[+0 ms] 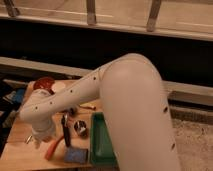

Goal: Place pepper in plastic cup

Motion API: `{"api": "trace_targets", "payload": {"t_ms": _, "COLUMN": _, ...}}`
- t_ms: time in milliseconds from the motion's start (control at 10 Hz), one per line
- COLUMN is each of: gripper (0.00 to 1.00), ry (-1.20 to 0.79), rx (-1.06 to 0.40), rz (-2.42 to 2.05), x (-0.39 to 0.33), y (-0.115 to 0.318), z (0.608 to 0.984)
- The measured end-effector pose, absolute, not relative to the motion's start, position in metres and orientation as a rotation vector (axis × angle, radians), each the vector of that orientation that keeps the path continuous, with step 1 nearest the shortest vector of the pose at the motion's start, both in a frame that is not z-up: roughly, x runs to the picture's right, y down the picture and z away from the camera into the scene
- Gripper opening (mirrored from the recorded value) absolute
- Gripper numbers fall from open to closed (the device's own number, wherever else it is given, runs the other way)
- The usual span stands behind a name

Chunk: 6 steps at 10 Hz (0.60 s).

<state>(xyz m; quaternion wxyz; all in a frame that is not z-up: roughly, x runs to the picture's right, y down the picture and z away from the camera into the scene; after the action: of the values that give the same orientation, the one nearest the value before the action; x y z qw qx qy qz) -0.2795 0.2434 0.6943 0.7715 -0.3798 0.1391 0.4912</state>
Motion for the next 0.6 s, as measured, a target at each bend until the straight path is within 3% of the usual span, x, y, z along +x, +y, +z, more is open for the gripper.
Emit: {"api": "trace_targets", "payload": {"t_ms": 600, "gripper": 0.64, "ry": 0.37, "rx": -0.946, "rz": 1.079, "x": -0.291, "y": 0.29, "z": 0.732}}
